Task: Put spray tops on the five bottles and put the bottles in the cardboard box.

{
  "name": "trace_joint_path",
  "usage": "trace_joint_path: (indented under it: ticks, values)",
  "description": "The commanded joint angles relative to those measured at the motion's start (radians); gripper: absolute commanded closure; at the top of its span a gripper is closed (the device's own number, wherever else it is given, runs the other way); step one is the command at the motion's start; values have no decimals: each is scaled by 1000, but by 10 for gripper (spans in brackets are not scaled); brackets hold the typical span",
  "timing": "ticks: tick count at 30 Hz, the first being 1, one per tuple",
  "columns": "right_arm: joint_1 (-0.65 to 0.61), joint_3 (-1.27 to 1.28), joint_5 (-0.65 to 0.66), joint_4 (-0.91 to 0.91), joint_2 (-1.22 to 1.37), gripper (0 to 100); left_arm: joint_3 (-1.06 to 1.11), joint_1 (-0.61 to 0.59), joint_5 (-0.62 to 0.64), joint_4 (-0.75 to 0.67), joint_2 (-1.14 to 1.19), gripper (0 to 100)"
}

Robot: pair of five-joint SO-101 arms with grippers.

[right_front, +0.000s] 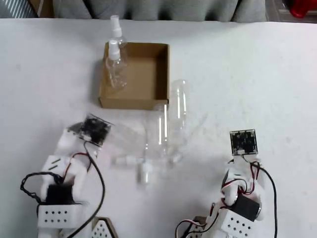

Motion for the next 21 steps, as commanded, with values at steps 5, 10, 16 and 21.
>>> trace_joint_path:
  ticks: [5, 10, 16, 21]
  values:
    - [-12, 9, 9, 2, -8, 981, -298, 202, -215, 249, 16, 951]
    - [-12, 9, 9, 2, -8, 981, -494, 278, -242, 333, 298, 951]
    - [-12, 9, 11, 2, -8, 981, -723, 320, -430, 480, 723, 947]
    - [-33, 9, 11, 2, -8, 981, -793, 318, -677, 505, 868, 946]
